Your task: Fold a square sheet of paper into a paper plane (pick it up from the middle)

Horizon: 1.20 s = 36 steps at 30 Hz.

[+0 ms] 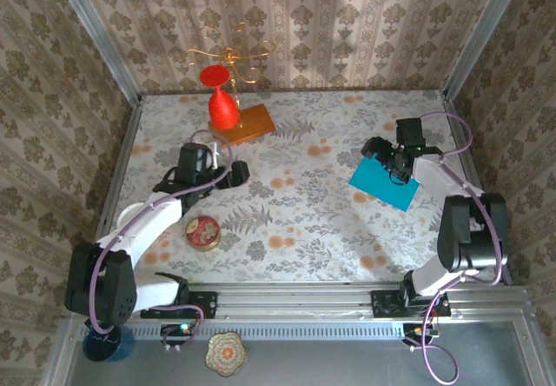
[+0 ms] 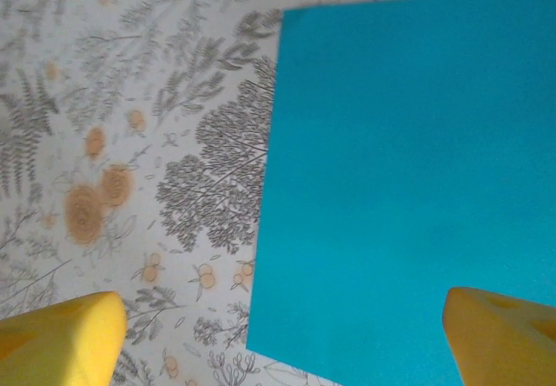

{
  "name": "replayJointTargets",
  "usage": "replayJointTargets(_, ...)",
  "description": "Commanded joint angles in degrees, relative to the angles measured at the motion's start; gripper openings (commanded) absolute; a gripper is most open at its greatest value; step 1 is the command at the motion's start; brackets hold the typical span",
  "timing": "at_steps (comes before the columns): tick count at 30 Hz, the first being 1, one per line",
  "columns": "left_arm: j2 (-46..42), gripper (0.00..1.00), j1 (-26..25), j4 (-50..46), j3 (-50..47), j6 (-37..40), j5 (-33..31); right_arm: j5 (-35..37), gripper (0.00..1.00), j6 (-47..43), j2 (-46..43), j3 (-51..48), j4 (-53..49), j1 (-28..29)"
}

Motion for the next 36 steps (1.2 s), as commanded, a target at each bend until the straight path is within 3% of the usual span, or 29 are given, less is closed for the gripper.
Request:
replayJointTargets(1, 1.2, 1.00, -3.8, 4.8, -1.2, -4.4, -1.6, -2.5, 0.93, 3.9, 3.9, 3.0, -4.5, -1.0)
replayJointTargets(7, 7.1, 1.00, -11.2, 6.2, 2.9, -6.0, -4.4, -0.9, 0.89, 1.9, 13.0, 10.3, -9.1, -2.1)
replayJointTargets(13, 14.8, 1.00, -14.7, 6.6, 9.0, -6.0, -2.9, 5.8, 0.88, 0.1, 18.8, 15.3, -12.4, -2.8)
replayJointTargets(18, 19.8, 1.00, -16.7, 5.9, 13.2, -5.5, -1.8, 6.5, 0.88, -0.3, 21.7, 16.7, -14.4, -3.0)
replayJointTargets(26, 24.2, 1.00, -17.2, 5.1, 16.9, -6.1, -1.3, -0.7, 0.84, 0.4, 24.1, 15.3, -15.0, -1.3)
replayJointTargets(28, 25.1, 1.00, -17.2, 4.9, 17.6, -6.3, -1.2, -4.0, 0.82, 0.4, 23.9, 14.6, -15.8, 0.6)
replayJointTargets(32, 26.1, 0.98, -17.2, 4.7, 18.3, -7.5, -1.3, -3.5, 0.82, -1.6, 20.3, 13.4, -18.9, 5.8)
replayJointTargets(36, 26.3, 0.97, -17.2, 5.3, 17.6, -9.0, -1.8, -9.0, 0.81, -1.9, 19.0, 10.4, -18.8, 10.8)
